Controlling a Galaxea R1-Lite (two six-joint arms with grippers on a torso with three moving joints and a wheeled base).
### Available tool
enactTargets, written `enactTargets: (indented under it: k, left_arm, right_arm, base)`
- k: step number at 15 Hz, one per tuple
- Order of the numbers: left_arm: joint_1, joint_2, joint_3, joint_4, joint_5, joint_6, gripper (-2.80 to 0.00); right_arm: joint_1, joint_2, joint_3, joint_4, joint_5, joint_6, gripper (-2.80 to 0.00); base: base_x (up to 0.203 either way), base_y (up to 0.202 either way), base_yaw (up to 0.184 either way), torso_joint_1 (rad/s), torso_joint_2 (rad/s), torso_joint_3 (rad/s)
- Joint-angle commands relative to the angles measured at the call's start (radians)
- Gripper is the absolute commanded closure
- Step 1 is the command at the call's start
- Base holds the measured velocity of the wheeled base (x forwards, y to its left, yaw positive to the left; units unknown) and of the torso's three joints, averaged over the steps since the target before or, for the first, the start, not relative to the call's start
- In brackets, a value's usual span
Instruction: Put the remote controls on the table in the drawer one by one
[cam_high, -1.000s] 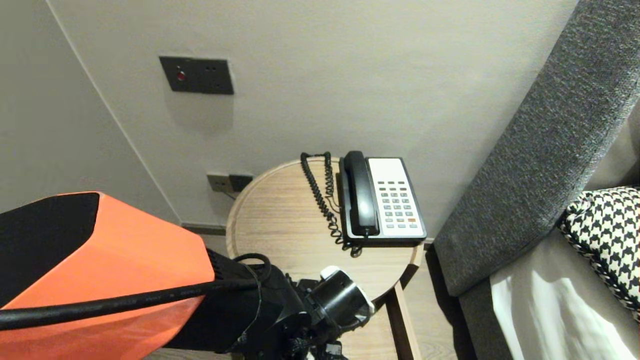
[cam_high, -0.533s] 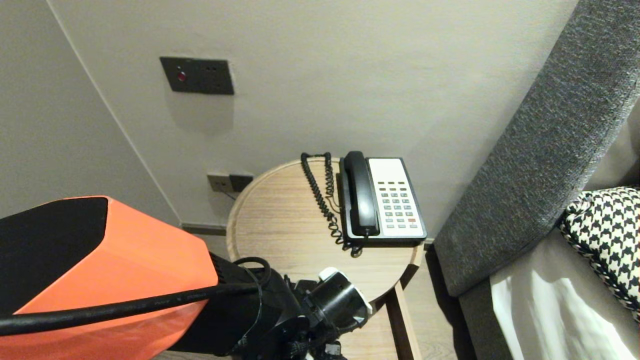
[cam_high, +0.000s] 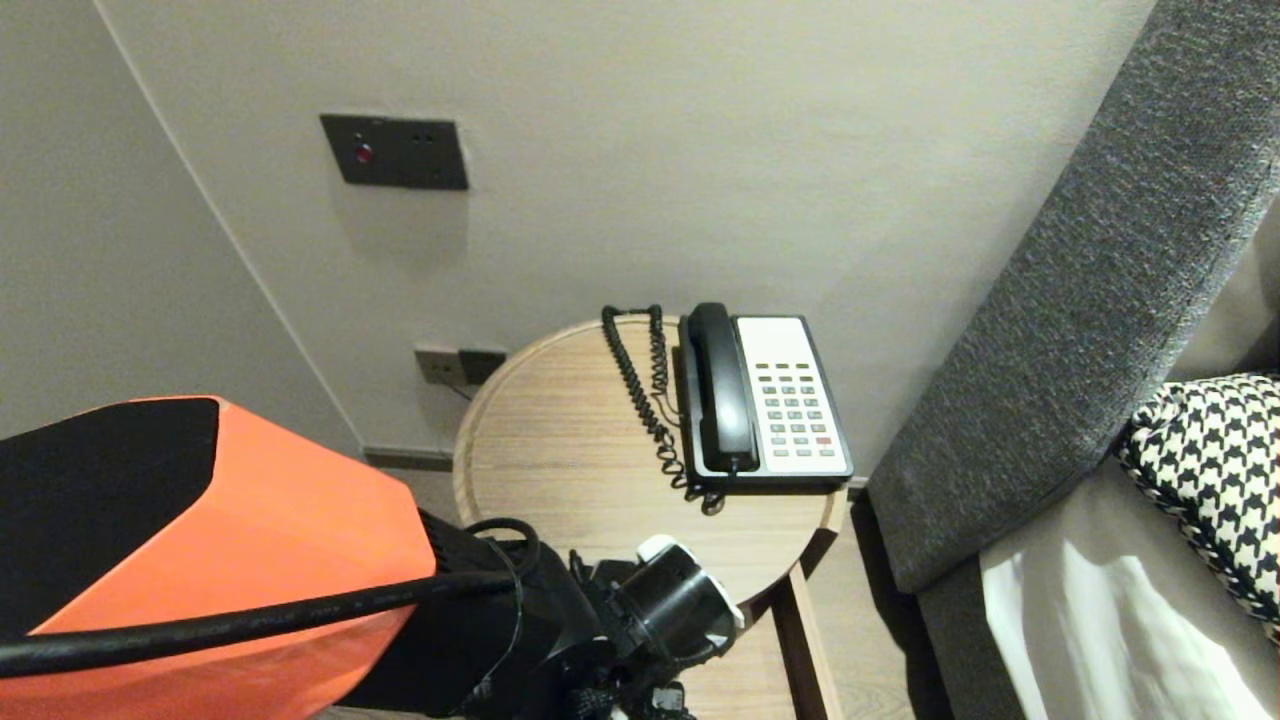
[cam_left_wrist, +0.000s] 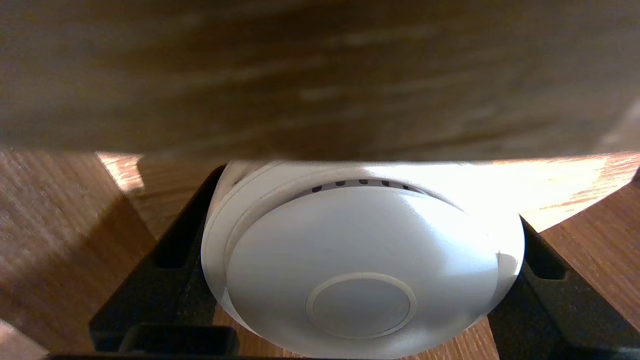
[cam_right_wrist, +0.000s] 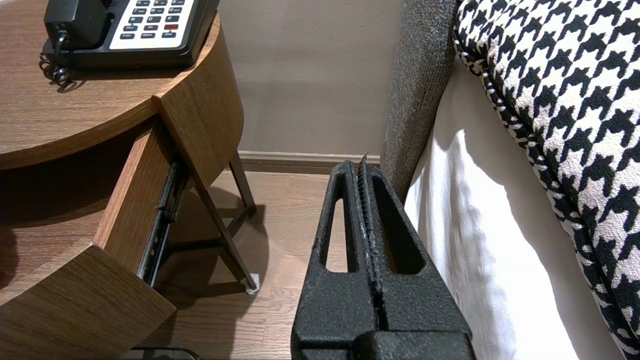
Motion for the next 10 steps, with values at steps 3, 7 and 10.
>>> enactTargets:
  k: [3,7,10]
  left_arm:
    - [0.001,-0.048,0.044,-0.079,0.015,-0.002,0.0]
    - [-0.009,-0.082,0.097,-0.161,0.036,0.0,0.0]
    - [-0.017,-0.093,0.165,-0.269,0.064,0.024,0.0]
  right_arm:
    - [0.0,0.001,0.04,-0.001,0.0,0.0,0.0]
    - [0.0,0.001,0.04,-0.001,0.0,0.0,0.0]
    - [0.0,0.001,0.04,-0.001,0.0,0.0,0.0]
  base:
    - [0.0,0.0,0.0,0.0,0.0,0.0]
    - [0.0,0.0,0.0,0.0,0.0,0.0]
    - [0.0,0.0,0.0,0.0,0.0,0.0]
